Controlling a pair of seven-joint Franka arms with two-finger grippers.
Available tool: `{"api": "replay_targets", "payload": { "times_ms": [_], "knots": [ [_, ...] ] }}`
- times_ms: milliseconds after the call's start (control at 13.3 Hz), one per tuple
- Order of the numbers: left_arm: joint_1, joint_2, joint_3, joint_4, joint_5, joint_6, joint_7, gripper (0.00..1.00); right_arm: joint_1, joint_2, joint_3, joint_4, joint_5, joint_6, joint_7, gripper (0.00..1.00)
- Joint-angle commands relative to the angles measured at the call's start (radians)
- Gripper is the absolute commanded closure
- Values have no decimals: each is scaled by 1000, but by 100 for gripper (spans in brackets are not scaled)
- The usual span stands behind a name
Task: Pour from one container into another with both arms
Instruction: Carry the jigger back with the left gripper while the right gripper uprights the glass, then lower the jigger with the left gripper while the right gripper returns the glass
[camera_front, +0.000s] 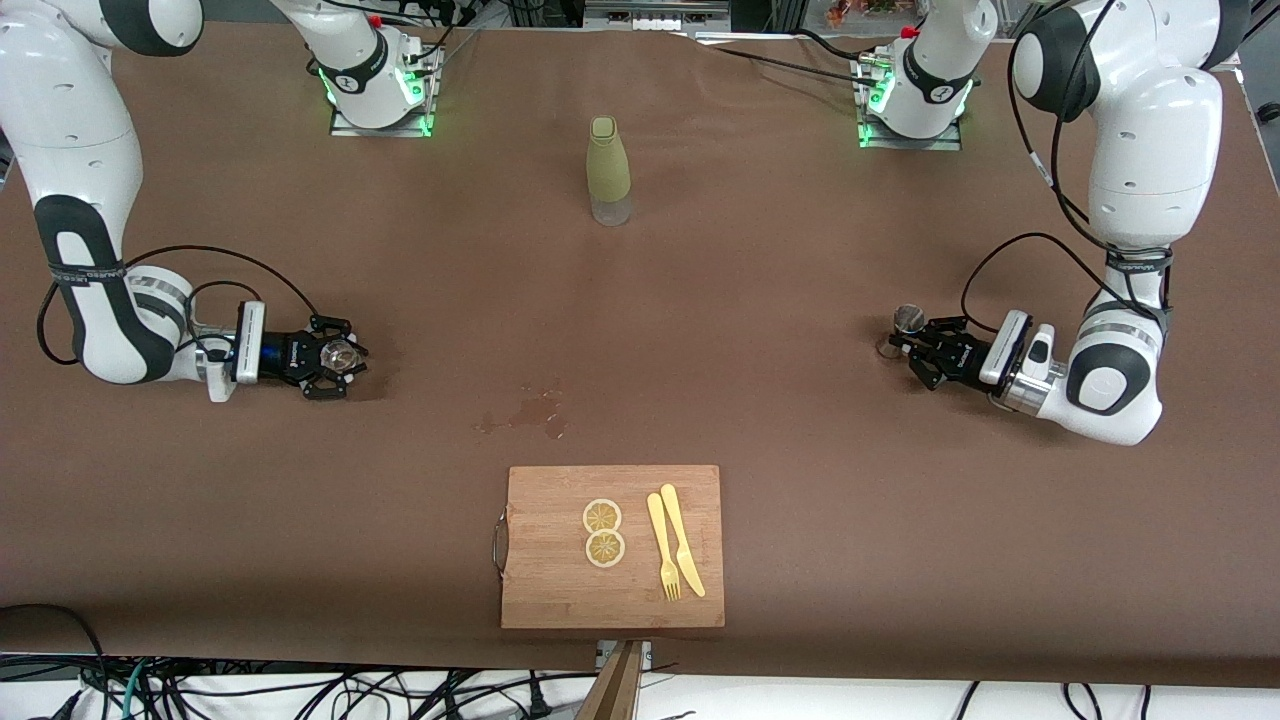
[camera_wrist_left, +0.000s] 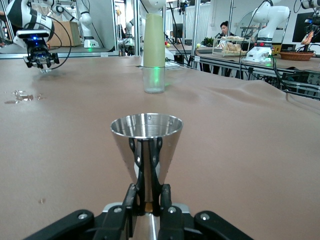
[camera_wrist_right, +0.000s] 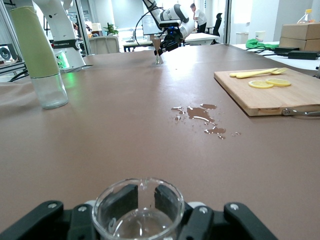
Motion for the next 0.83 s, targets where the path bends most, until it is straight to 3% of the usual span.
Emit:
{"api": "replay_targets", "payload": {
  "times_ms": [0,151,301,527,753],
  "knots": [
    [6,42,73,90,38,-86,137,100,1,-24,-13,-42,42,2,-32,71],
    [36,68,91,165,55,-94,136,100,3,-12,-21,-45,54,5,-46,67],
    [70,94,102,176,46,-80,117,100,4,-4,-27,-45,66,8,-49,65],
    [167,119,107,213,-107,-55,-49,100,7,4,-33,-43,66,17,-53,63],
    [201,143,101,294,-241,-25,-224,100,7,10,-33,-42,66,31,-59,63]
  ]
}}
